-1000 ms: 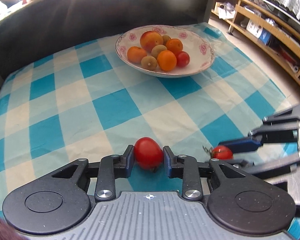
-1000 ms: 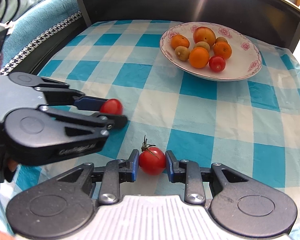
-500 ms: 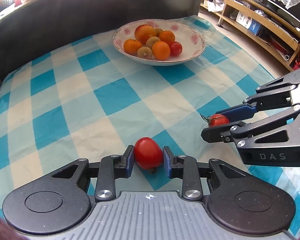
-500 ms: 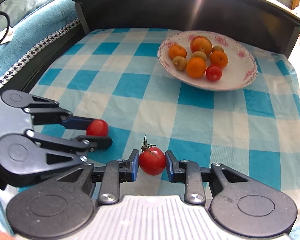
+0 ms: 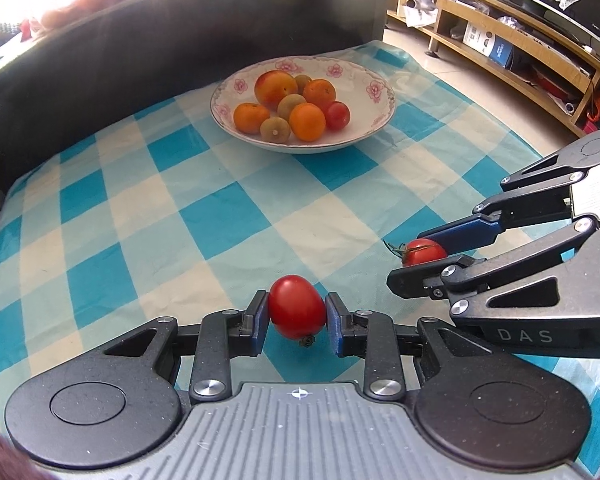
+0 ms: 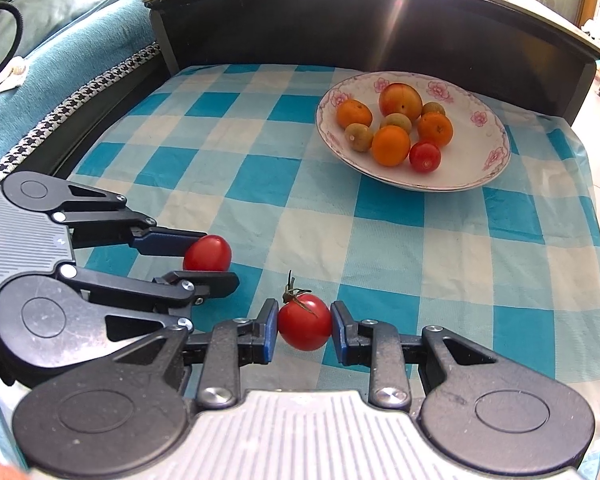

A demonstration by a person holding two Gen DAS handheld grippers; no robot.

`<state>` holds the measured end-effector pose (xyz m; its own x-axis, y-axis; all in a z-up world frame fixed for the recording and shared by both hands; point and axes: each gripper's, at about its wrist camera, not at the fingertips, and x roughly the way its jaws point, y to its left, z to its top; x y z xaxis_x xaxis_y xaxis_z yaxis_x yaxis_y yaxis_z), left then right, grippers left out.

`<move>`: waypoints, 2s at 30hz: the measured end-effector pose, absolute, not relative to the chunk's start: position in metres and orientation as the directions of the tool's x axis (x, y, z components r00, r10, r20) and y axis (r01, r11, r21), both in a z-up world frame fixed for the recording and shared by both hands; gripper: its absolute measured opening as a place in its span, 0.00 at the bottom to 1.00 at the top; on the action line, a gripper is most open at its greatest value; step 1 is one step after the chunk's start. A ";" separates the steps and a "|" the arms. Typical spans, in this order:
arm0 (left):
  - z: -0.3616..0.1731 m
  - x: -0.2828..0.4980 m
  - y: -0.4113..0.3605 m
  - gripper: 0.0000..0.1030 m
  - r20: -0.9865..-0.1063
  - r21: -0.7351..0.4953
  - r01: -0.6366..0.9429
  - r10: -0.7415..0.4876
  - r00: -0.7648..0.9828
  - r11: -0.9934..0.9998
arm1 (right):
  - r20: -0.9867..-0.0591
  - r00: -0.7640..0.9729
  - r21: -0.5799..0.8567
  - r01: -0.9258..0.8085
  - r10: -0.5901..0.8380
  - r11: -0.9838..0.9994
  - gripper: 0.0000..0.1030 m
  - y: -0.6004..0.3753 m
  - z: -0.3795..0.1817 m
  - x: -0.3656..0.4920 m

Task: Organize fruits
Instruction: 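Lift and carry both red tomatoes over the white bowl with both grippers, then lower both grippers into the bowl and open them to release the tomatoes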

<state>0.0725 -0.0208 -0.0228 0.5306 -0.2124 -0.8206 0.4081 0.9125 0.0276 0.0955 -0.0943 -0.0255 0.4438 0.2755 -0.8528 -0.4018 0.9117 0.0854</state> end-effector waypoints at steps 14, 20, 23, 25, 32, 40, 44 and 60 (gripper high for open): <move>-0.015 0.073 -0.023 0.37 -0.805 0.049 0.407 -0.205 0.556 0.912 | -0.841 0.464 0.085 -0.393 0.277 0.916 0.31 -0.096 -0.019 0.094; -0.010 0.076 -0.025 0.36 -0.795 0.064 0.405 -0.199 0.573 0.912 | -0.835 0.477 0.082 -0.388 0.276 0.918 0.31 -0.097 -0.015 0.098; -0.007 0.078 -0.026 0.36 -0.789 0.067 0.404 -0.199 0.582 0.912 | -0.829 0.485 0.085 -0.382 0.278 0.920 0.31 -0.099 -0.012 0.100; -0.006 0.079 -0.027 0.36 -0.786 0.067 0.403 -0.201 0.585 0.913 | -0.827 0.490 0.083 -0.380 0.277 0.921 0.31 -0.099 -0.011 0.101; -0.001 0.086 -0.030 0.35 -0.775 0.079 0.402 -0.198 0.600 0.912 | -0.818 0.506 0.077 -0.372 0.272 0.925 0.31 -0.101 -0.006 0.107; 0.007 0.102 -0.034 0.35 -0.758 0.072 0.397 -0.209 0.618 0.915 | -0.802 0.534 0.078 -0.351 0.268 0.933 0.31 -0.109 0.002 0.122; 0.009 0.114 -0.039 0.35 -0.753 0.079 0.401 -0.209 0.624 0.913 | -0.795 0.545 0.080 -0.342 0.267 0.936 0.31 -0.114 0.005 0.131; 0.012 0.166 -0.063 0.35 -0.741 0.099 0.407 -0.206 0.640 0.908 | -0.773 0.581 0.085 -0.303 0.255 0.949 0.31 -0.140 0.005 0.184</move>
<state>0.1665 -0.0628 0.0117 0.6396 -0.2059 -0.7406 0.4074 0.9078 0.0994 0.1842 -0.1397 0.0048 0.5807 0.2547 -0.7732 -0.3034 0.9491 0.0848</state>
